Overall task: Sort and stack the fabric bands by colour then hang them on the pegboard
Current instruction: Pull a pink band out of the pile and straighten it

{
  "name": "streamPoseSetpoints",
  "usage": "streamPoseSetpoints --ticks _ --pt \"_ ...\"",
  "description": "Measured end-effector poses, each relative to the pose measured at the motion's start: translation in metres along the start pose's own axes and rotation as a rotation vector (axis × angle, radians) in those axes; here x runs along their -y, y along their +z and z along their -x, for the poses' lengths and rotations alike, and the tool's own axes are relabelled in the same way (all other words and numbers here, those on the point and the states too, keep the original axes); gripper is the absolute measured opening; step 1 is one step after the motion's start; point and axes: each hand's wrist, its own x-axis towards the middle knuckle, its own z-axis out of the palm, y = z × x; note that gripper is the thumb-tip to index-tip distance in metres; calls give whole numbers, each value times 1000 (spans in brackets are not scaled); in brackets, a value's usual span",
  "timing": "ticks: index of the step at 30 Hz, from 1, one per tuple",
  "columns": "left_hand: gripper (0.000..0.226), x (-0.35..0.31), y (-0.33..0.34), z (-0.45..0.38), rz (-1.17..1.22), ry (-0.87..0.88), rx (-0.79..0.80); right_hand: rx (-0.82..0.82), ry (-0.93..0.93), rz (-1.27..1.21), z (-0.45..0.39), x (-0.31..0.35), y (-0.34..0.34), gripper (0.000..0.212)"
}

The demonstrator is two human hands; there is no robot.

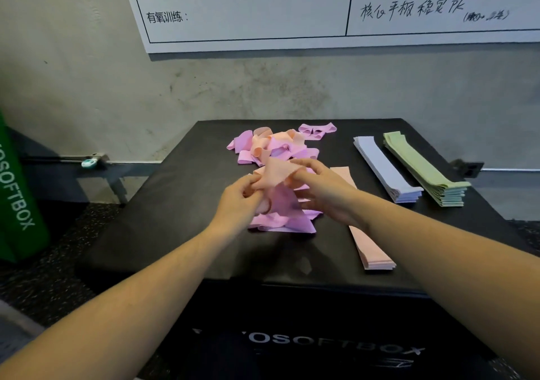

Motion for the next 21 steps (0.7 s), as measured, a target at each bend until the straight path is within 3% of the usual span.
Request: streamPoseSetpoints --ticks 5,9,14,18,21 --pt "29 -6 -36 -4 -10 -134 -53 20 65 209 2 -14 1 48" --pt "34 -21 -57 0 17 -169 -118 -43 -76 528 4 -20 9 45" --pt "41 -48 -65 17 34 -136 -89 24 -211 250 27 -2 26 31" --pt "36 -63 -53 34 109 -160 -33 117 -158 72 49 9 32 47" --pt "34 -73 -41 46 177 -213 -4 93 -179 210 70 11 29 17"
